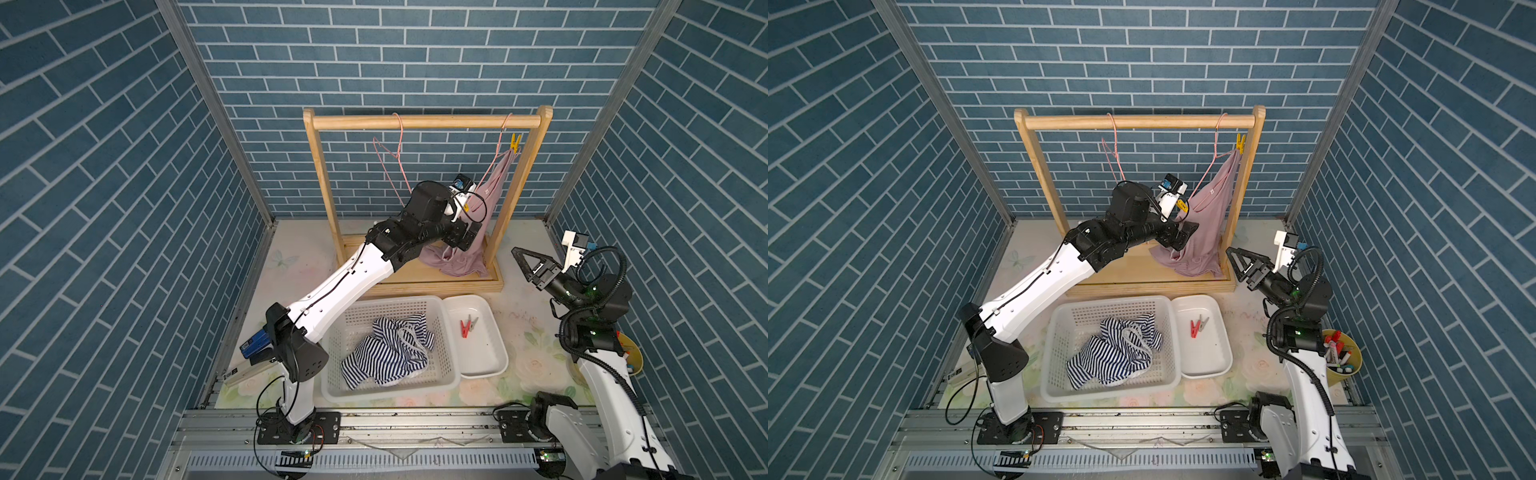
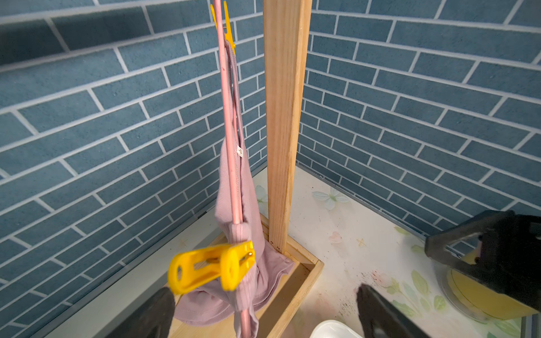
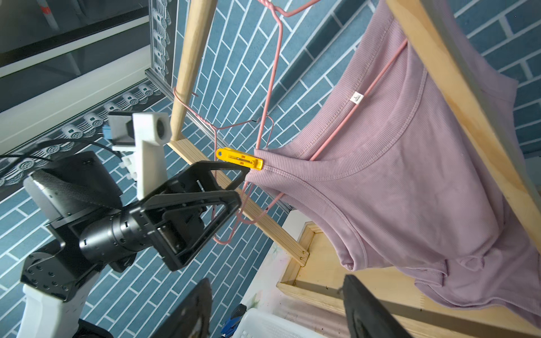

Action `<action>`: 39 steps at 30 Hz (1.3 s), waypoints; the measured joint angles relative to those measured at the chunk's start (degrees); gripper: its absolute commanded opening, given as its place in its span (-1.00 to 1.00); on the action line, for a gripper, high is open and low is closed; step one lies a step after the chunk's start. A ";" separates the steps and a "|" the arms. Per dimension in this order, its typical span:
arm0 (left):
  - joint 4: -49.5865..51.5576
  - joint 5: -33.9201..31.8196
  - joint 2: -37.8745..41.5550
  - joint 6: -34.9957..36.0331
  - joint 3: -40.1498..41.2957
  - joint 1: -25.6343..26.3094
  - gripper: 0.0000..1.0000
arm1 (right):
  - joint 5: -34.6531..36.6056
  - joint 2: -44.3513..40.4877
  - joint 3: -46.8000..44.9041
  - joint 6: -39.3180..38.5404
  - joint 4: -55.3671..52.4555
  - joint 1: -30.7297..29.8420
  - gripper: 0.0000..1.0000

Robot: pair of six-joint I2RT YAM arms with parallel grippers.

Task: Remove the clothespins securing tank tops to the hanger
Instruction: Pick up the hanger from the clothesline.

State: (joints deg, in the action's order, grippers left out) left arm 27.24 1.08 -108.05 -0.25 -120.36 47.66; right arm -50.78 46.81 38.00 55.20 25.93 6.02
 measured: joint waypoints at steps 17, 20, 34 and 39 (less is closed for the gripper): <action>1.18 -0.37 -2.95 -1.49 -1.55 -0.55 -0.56 | 0.46 -2.58 2.03 -4.52 -8.90 0.02 0.42; 1.49 -0.39 -2.95 -1.29 -1.62 -0.55 -0.91 | 0.74 -2.86 2.03 -4.81 -9.86 0.04 0.42; 0.81 -0.87 -2.67 -2.14 -2.19 -0.72 -1.00 | 1.88 -3.65 2.03 -6.47 -12.15 0.04 0.42; -2.27 -1.97 0.17 -3.06 0.00 -0.70 -1.00 | 2.36 -3.76 2.03 -7.08 -12.92 0.04 0.42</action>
State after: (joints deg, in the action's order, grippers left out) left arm 24.97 -0.89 -107.87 -3.31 -120.36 46.96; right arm -48.42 43.05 40.03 48.12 13.02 6.07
